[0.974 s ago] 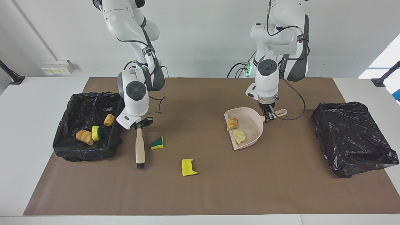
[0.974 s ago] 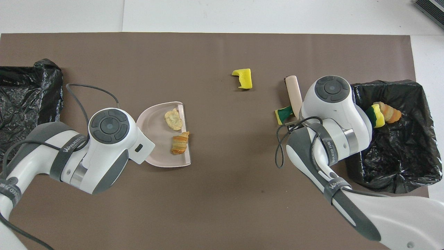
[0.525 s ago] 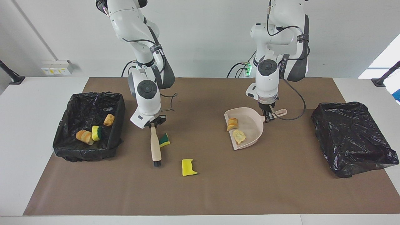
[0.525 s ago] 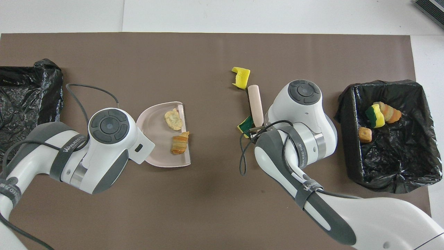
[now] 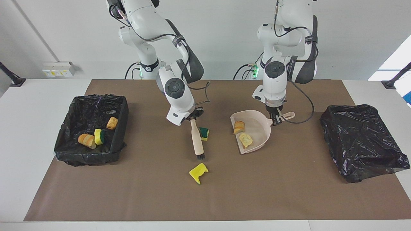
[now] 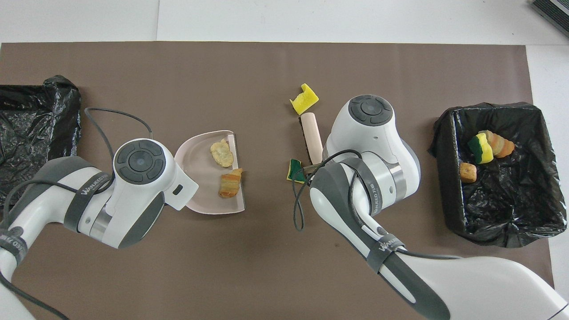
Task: Sweep and dump trash in bin
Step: 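Sweep the green and yellow sponges toward the dustpan with the right gripper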
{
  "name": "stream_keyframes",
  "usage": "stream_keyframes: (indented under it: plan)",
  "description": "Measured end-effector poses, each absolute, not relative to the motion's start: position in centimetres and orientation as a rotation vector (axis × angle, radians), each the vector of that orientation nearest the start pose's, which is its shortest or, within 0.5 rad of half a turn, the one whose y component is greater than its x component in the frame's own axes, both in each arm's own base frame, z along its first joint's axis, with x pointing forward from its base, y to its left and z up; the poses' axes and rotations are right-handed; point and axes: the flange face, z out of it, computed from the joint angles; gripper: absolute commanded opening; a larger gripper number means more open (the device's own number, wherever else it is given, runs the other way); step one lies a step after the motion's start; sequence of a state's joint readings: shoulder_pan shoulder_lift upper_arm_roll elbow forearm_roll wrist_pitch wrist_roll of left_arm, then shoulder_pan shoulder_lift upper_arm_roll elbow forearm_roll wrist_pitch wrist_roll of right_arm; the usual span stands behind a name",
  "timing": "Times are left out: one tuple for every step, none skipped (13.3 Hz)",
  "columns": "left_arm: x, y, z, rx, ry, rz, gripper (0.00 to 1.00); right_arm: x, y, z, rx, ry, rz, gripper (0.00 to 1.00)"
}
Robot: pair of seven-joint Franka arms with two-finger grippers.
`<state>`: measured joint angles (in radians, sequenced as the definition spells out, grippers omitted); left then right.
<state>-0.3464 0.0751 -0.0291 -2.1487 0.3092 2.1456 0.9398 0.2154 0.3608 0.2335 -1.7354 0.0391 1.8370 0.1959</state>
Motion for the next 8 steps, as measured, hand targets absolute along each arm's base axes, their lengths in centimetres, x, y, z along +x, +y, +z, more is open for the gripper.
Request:
stream_keyframes:
  plan:
    - [50.9,-18.7,36.2,-2.139,1.981,0.211,0.0,56.6,25.4,36.3,-3.101,-0.396,0.425,0.0]
    - [50.9,-18.7,36.2,-2.139,1.981,0.211,0.0,57.0,24.9,36.5,-3.134,-0.444,0.413,0.0]
    - [50.8,-18.7,36.2,-2.139,1.981,0.212,0.0,57.4,24.4,36.5,-3.161,-0.503,0.399,0.0]
    - [50.8,-18.6,36.1,-2.139,1.981,0.214,0.0,57.9,23.9,36.3,-3.184,-0.551,0.387,0.0]
    - [50.8,-18.6,36.1,-2.139,1.981,0.215,0.0,58.6,23.3,36.2,-3.196,-0.575,0.363,0.0]
    - [50.8,-18.6,36.0,-2.14,1.981,0.216,0.0,59.9,22.6,36.2,-3.197,-0.574,0.322,0.0]
    - [50.8,-18.6,36.0,-2.14,1.981,0.217,0.0,61.0,22.1,36.2,-3.196,-0.565,0.292,0.0]
    - [50.8,-18.6,36.0,-2.14,1.981,0.217,0.0,62.3,21.6,36.1,-3.192,-0.549,0.266,0.0]
